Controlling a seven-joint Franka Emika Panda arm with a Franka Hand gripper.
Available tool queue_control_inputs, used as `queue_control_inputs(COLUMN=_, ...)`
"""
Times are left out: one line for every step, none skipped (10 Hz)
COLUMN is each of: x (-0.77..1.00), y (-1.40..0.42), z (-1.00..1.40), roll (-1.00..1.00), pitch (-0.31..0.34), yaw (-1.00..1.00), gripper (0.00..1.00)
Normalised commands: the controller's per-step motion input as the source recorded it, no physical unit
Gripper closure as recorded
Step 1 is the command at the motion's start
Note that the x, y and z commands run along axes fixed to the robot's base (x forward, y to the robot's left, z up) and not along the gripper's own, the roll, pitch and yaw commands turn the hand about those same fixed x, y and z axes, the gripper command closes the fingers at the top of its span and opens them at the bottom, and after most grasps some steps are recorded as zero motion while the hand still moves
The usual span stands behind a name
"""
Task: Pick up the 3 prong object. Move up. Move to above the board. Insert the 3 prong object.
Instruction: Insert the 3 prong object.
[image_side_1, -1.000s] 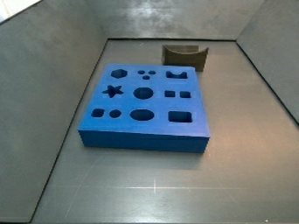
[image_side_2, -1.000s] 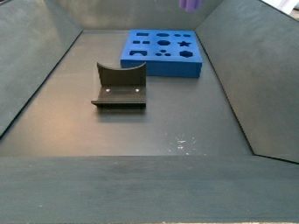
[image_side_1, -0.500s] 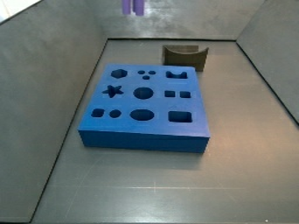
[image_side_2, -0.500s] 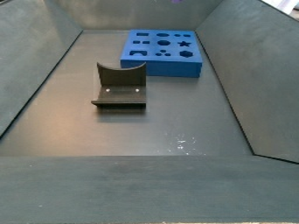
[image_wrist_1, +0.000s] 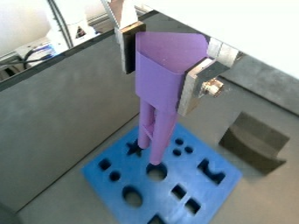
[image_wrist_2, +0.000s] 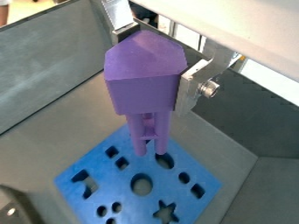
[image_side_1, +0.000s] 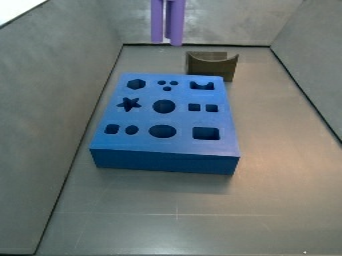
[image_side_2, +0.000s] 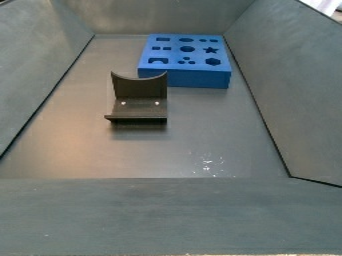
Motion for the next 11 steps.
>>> queue_control_inputs(x=-0.08, y=0.58, z=-0.53, roll=0.12, pitch=-0.086, yaw=-0.35, gripper=1.0)
queue_control_inputs(x=-0.1, y=0.64, z=-0.54, roll=0.12, pitch=-0.069, yaw=-0.29, gripper=1.0)
queue_control_inputs(x=-0.06, y=0.65, z=-0.57, roll=0.11, pitch=-0.057, yaw=-0.29, gripper=1.0)
queue_control_inputs(x=0.0, y=0.53, z=-0.6, roll=0.05, pitch=-0.034, yaw=-0.46, gripper=1.0)
queue_control_inputs(x=0.02, y=0.36, z=-0.59, roll=0.03, pitch=-0.034, yaw=-0.66, gripper=1.0)
queue_control_inputs(x=0.07, y=0.25, z=-0.55, roll=0.03, pitch=-0.031, yaw=-0.75, gripper=1.0)
queue_control_inputs(x=0.16, y=0.07, z=-0.51, roll=0.02, pitch=-0.023, yaw=-0.91, gripper=1.0)
queue_control_inputs(x=0.19, y=0.04, z=-0.51, roll=0.0, pitch=-0.031, yaw=-0.93, gripper=1.0)
queue_control_inputs(x=0.19, y=0.05, z=-0.5, roll=0.0, pitch=-0.049, yaw=-0.92, gripper=1.0)
queue_control_inputs(x=0.05, y=0.32, z=-0.48, roll=0.0, pitch=-0.076, yaw=-0.7, gripper=1.0)
queue_control_inputs(x=0.0, y=0.61, z=-0.22, roll=0.0, pitch=0.0, yaw=-0.35, gripper=1.0)
